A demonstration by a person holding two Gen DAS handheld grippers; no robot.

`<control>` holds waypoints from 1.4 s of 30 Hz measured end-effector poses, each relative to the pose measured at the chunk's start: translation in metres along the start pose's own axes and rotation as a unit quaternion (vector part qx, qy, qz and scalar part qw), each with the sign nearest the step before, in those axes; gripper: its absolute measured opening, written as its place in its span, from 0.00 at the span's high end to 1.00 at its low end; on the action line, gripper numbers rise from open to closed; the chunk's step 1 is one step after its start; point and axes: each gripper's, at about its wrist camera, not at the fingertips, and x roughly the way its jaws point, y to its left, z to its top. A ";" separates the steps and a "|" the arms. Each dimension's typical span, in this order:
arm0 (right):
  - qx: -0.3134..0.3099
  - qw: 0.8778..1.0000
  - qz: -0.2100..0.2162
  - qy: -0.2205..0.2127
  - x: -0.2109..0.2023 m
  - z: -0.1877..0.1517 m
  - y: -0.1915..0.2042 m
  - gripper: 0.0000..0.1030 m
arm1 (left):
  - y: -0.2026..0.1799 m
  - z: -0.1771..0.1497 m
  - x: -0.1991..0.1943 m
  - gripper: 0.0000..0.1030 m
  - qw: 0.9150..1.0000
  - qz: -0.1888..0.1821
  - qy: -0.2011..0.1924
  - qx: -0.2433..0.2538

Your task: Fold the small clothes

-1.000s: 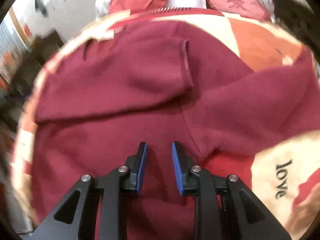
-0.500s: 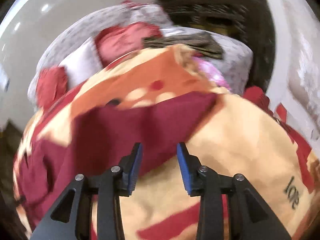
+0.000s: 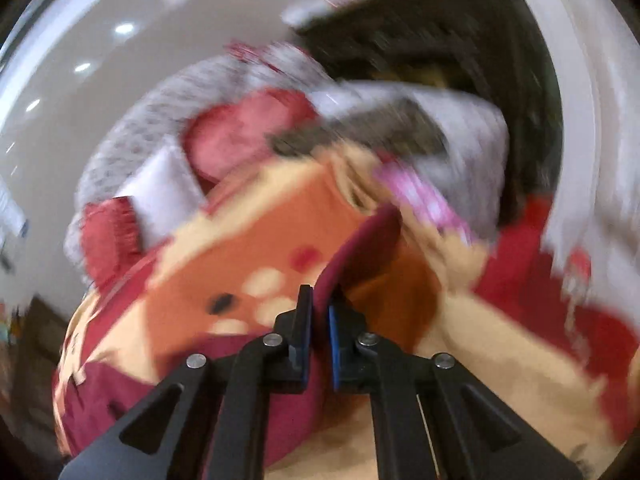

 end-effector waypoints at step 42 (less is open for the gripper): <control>-0.137 0.971 0.124 0.152 0.038 -0.111 0.178 0.34 | -0.047 0.025 0.049 0.86 0.997 -0.068 0.024 0.012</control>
